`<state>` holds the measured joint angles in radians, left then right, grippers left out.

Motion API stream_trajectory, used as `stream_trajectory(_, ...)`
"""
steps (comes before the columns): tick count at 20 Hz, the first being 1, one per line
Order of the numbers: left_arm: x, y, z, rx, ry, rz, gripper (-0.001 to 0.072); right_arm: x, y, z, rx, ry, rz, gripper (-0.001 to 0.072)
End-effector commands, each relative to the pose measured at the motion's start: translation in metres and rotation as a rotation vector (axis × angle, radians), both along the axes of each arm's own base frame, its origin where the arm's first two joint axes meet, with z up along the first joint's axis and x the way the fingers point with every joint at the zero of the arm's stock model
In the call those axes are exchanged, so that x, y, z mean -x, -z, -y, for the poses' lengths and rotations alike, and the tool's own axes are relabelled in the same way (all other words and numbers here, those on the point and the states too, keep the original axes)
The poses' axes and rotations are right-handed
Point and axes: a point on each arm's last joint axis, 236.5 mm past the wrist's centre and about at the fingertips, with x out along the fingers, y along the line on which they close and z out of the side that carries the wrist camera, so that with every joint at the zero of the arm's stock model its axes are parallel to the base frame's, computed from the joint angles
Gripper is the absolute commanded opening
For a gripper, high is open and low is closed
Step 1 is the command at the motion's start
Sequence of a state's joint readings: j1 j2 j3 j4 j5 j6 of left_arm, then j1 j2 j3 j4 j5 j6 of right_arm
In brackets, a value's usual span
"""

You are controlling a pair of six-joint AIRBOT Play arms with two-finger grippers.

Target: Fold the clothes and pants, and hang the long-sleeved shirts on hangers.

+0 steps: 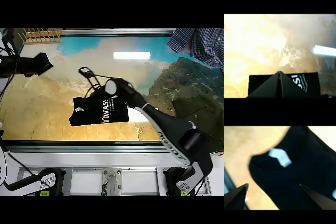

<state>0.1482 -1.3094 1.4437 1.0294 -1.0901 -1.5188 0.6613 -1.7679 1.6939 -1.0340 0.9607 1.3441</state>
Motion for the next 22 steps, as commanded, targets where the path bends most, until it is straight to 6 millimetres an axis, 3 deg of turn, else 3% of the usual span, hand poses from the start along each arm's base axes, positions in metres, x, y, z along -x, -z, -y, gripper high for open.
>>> stream_trajectory(1,0.038,0.046,0.018,-0.002,0.042,-0.089,0.0009,-0.012,0.042,0.117,0.174,0.113,-0.111,0.0711)
stream_trajectory(3,0.060,0.073,0.035,-0.007,0.083,-0.135,0.0009,-0.012,0.071,0.179,0.202,0.229,-0.236,0.0712)
stream_trajectory(4,0.069,0.083,0.043,-0.008,0.096,-0.148,0.0009,-0.009,0.084,0.200,0.182,0.288,-0.308,0.0712)
stream_trajectory(6,0.082,0.096,0.057,-0.011,0.119,-0.160,0.0009,-0.008,0.099,0.218,0.094,0.399,-0.416,0.0712)
stream_trajectory(8,0.089,0.105,0.065,-0.015,0.131,-0.160,0.0009,-0.014,0.113,0.222,0.022,0.485,-0.474,0.0712)
stream_trajectory(11,0.092,0.108,0.070,-0.014,0.144,-0.171,0.0009,-0.011,0.125,0.200,-0.043,0.474,-0.529,0.0712)
stream_trajectory(14,0.088,0.107,0.069,-0.015,0.133,-0.155,0.0009,-0.009,0.127,0.157,-0.151,0.436,-0.560,0.0675)
stream_trajectory(15,0.087,0.106,0.068,-0.016,0.131,-0.151,0.0009,-0.007,0.127,0.143,-0.172,0.416,-0.551,0.0504)
stream_trajectory(16,0.086,0.106,0.068,-0.014,0.128,-0.147,0.0009,-0.006,0.126,0.129,-0.192,0.396,-0.534,0.0423)
stream_trajectory(17,0.085,0.106,0.068,-0.014,0.127,-0.145,0.0009,-0.007,0.123,0.117,-0.216,0.396,-0.522,0.0411)
stream_trajectory(18,0.086,0.106,0.068,-0.014,0.127,-0.146,0.0009,-0.010,0.120,0.107,-0.236,0.409,-0.506,0.0324)
stream_trajectory(20,0.086,0.106,0.068,-0.014,0.127,-0.147,0.0009,-0.014,0.113,0.096,-0.249,0.385,-0.459,0.0014)
stream_trajectory(22,0.086,0.106,0.068,-0.014,0.128,-0.148,0.0009,-0.021,0.098,0.102,-0.256,0.380,-0.425,0.0014)
